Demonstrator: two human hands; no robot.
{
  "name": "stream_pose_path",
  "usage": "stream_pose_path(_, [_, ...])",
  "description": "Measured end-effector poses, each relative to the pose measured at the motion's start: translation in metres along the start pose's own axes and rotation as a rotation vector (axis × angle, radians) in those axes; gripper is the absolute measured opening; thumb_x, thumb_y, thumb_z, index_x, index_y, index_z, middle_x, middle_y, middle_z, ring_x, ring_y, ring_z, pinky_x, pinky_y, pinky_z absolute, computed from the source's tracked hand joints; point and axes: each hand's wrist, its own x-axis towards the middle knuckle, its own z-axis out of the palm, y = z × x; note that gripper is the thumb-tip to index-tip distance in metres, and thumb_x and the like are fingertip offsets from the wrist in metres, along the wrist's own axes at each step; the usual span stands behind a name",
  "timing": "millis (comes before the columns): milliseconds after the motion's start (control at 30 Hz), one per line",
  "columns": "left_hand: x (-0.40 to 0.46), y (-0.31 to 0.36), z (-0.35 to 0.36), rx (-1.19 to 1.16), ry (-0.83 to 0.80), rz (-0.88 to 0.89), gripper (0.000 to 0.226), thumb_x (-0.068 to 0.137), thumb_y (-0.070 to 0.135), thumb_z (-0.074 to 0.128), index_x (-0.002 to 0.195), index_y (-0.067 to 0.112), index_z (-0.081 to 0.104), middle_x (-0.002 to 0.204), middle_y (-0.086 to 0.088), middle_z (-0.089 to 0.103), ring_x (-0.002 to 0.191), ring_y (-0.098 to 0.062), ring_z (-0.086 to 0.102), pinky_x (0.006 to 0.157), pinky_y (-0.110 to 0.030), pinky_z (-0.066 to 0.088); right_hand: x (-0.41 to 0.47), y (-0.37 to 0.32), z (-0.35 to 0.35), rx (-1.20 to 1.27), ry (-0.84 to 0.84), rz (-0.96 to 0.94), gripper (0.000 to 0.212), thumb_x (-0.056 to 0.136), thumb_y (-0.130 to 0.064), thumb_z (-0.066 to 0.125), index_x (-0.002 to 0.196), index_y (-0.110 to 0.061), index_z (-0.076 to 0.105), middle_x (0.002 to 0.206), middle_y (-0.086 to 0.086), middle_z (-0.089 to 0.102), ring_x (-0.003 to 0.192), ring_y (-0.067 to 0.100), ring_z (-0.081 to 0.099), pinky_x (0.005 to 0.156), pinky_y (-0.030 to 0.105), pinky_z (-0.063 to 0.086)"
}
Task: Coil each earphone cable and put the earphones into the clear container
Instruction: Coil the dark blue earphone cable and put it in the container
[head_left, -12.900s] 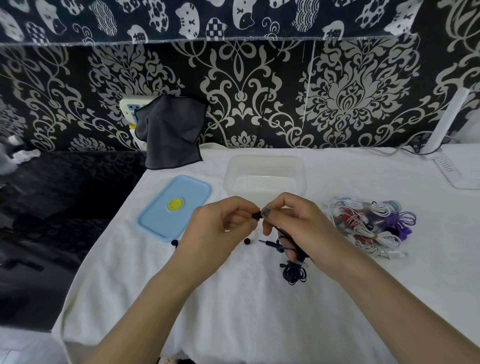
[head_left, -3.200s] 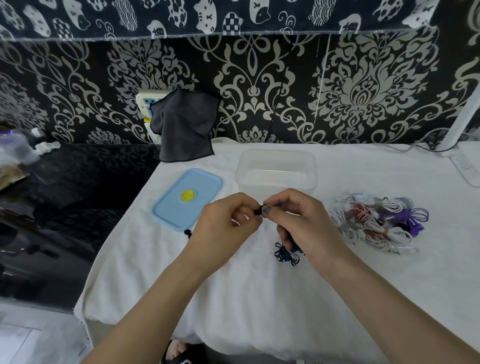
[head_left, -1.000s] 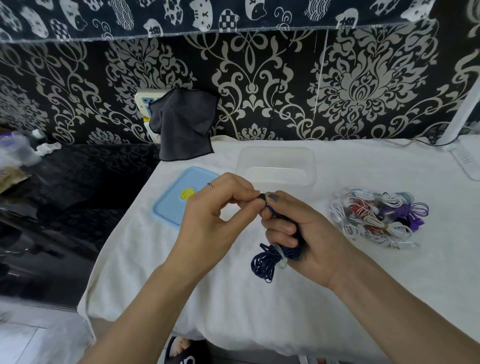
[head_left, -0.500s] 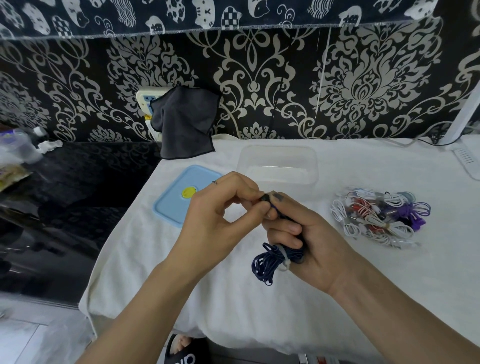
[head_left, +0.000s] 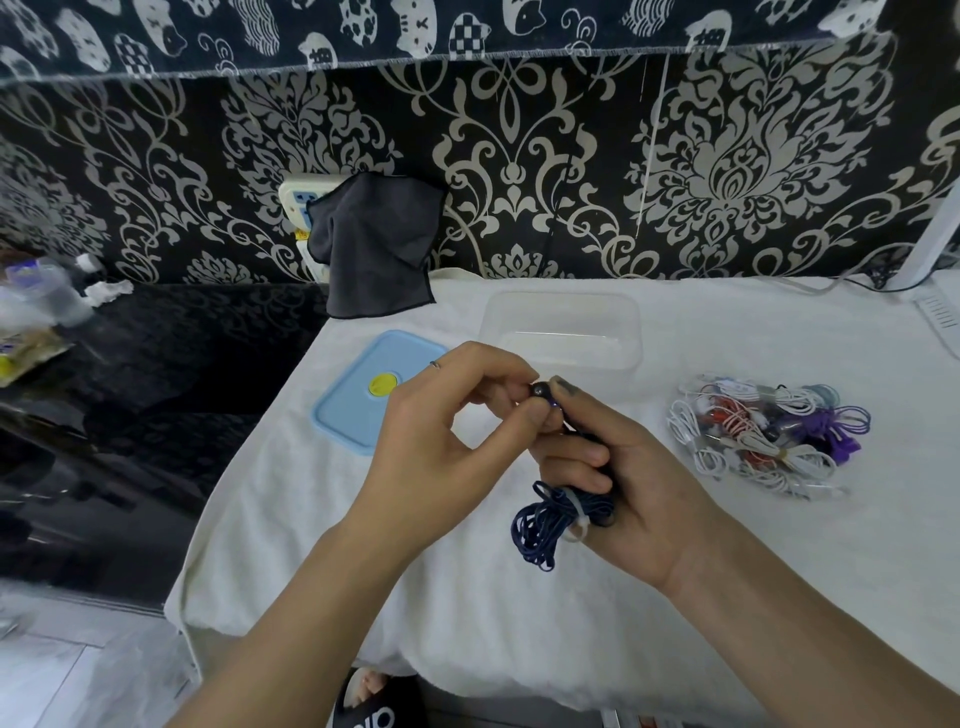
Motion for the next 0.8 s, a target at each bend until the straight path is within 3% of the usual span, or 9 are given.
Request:
stream_pose_path(100, [0.001, 0.003, 0.001, 0.042, 0.024, 0.013, 0.02, 0.092, 0.006, 0.067, 0.105, 0.019, 0.061, 0.086, 0.006, 0.064, 0.08, -0.02, 0.064, 0.079, -0.031, 0.052, 0.002, 0.001, -0.002, 0.011, 0.003, 0.006, 0.018, 0.092, -0.024, 0.06, 0.079, -0.012, 0.065, 0.062, -0.006, 0.05, 0.037, 0.006, 0.032, 0.038, 0.012, 0.028])
stream_pose_path(233, [0.004, 0.0, 0.0, 0.168, -0.012, 0.1, 0.012, 0.091, -0.004, 0.067, 0.093, 0.007, 0.068, 0.089, -0.001, 0.063, 0.081, -0.02, 0.059, 0.077, -0.023, 0.045, 0.004, 0.002, -0.004, 0.013, 0.011, -0.005, 0.012, 0.094, -0.023, 0.061, 0.088, -0.013, 0.059, 0.068, -0.006, 0.048, 0.039, 0.006, 0.031, 0.039, 0.013, 0.03])
stream_pose_path(467, [0.004, -0.005, 0.0, 0.131, 0.003, 0.124, 0.007, 0.088, -0.006, 0.071, 0.093, 0.0, 0.07, 0.09, -0.002, 0.068, 0.085, -0.013, 0.065, 0.08, -0.026, 0.052, 0.003, 0.006, -0.004, 0.024, 0.027, -0.031, 0.013, 0.09, -0.023, 0.065, 0.093, -0.012, 0.058, 0.069, -0.005, 0.048, 0.04, 0.006, 0.032, 0.038, 0.013, 0.033])
stream_pose_path(600, [0.003, -0.008, 0.0, 0.069, -0.005, 0.087, 0.006, 0.087, -0.003, 0.072, 0.093, 0.0, 0.07, 0.092, -0.006, 0.069, 0.085, -0.018, 0.068, 0.079, -0.037, 0.055, 0.001, 0.008, -0.004, 0.069, 0.023, -0.04, 0.035, 0.089, -0.021, 0.065, 0.121, -0.011, 0.054, 0.067, -0.005, 0.049, 0.04, 0.006, 0.033, 0.039, 0.012, 0.031])
stream_pose_path(800, [0.003, -0.006, 0.0, 0.021, -0.006, 0.081, 0.011, 0.086, -0.002, 0.072, 0.094, 0.005, 0.069, 0.094, -0.005, 0.069, 0.086, -0.024, 0.067, 0.079, -0.049, 0.053, 0.0, 0.006, -0.001, 0.028, 0.01, -0.04, 0.031, 0.089, -0.023, 0.064, 0.116, -0.013, 0.054, 0.061, -0.008, 0.05, 0.039, 0.006, 0.033, 0.039, 0.011, 0.029])
